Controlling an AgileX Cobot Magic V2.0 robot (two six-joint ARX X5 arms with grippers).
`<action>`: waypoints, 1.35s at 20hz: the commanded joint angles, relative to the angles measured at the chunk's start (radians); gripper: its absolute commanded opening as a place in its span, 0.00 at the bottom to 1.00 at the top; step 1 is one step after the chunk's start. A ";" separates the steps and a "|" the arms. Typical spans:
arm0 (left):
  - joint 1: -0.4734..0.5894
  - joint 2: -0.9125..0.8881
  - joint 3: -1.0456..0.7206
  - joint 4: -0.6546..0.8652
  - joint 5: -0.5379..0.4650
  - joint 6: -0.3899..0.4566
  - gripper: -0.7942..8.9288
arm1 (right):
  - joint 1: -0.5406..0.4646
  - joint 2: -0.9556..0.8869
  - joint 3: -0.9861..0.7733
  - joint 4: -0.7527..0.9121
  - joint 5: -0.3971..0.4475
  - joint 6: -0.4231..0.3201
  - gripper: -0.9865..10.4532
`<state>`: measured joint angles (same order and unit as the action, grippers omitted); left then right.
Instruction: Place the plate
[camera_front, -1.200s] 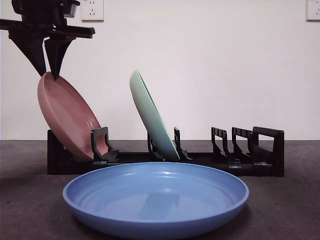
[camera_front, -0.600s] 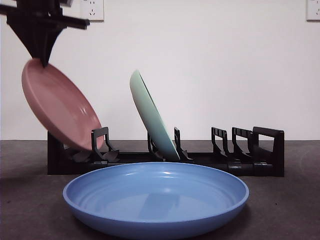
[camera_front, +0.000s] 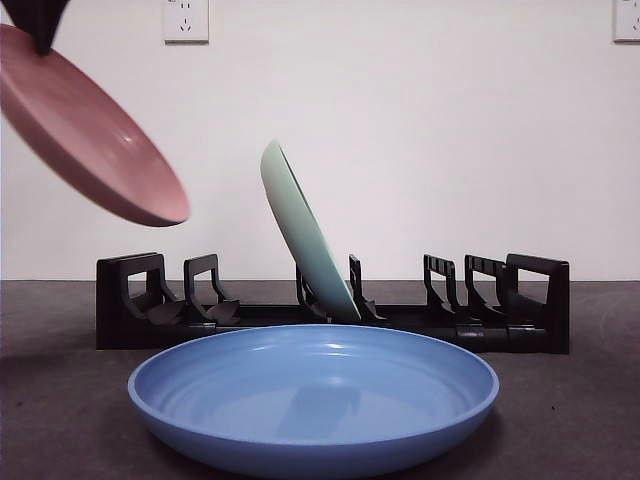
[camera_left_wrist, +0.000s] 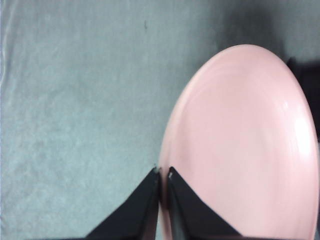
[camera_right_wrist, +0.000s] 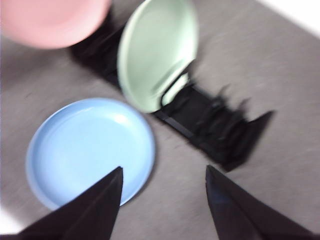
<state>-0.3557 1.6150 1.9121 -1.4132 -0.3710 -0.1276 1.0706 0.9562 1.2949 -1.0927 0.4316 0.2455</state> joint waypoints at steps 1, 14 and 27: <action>-0.004 -0.030 0.014 -0.031 -0.002 0.003 0.10 | 0.011 -0.022 0.018 0.003 0.050 0.016 0.32; -0.005 -0.372 -0.365 0.061 0.192 -0.007 0.10 | 0.011 -0.100 0.018 0.003 0.119 0.017 0.32; -0.056 -0.575 -0.863 0.394 0.549 -0.148 0.10 | 0.011 -0.104 0.018 0.004 0.119 0.039 0.32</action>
<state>-0.4034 1.0382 1.0634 -1.0496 0.1696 -0.2405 1.0706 0.8455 1.2949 -1.0935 0.5465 0.2638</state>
